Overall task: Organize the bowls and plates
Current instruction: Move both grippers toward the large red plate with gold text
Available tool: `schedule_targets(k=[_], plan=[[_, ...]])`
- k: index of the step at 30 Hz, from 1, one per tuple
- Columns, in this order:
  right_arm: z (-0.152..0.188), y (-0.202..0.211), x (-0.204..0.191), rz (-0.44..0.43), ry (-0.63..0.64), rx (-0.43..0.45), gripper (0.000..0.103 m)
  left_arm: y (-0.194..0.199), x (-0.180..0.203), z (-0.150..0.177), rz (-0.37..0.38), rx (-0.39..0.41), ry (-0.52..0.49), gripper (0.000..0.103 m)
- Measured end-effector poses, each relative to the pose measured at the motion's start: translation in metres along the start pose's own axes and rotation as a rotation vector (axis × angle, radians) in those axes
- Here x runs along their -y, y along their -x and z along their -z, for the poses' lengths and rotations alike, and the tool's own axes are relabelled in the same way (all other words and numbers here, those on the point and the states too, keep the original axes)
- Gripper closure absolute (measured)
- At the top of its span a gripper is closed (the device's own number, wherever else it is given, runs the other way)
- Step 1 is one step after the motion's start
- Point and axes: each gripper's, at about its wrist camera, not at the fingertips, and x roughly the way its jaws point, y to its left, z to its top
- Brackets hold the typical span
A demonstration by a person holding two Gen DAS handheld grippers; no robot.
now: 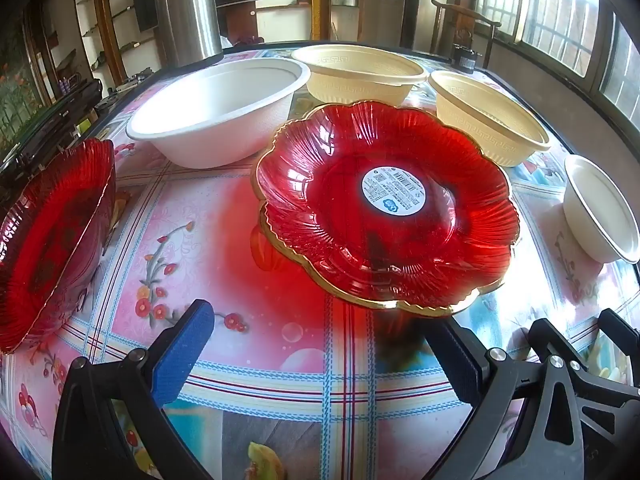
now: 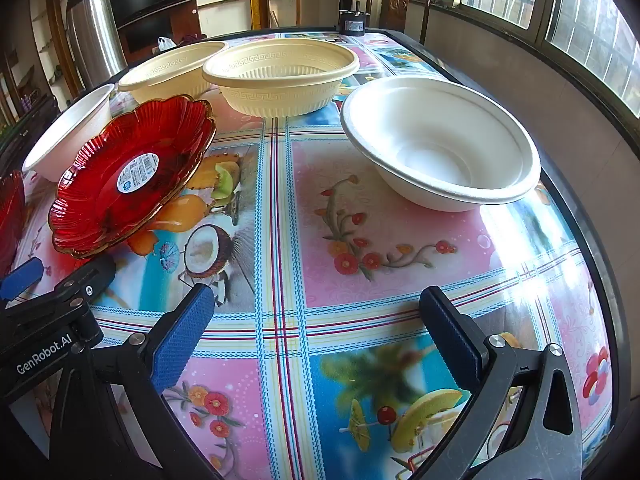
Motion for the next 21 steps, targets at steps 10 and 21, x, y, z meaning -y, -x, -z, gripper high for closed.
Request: schedule_targets(k=[10, 21], plan=[[0.005, 0.017, -0.004, -0.019, 0.001, 0.008, 0.001, 0.017, -0.012, 0.019, -0.001, -0.049, 0.009, 0.001], [0.018, 0.09, -0.008, -0.081, 0.008, 0.178, 0.0, 0.071, -0.032, 0.03, 0.039, 0.075, 0.006, 0.0]])
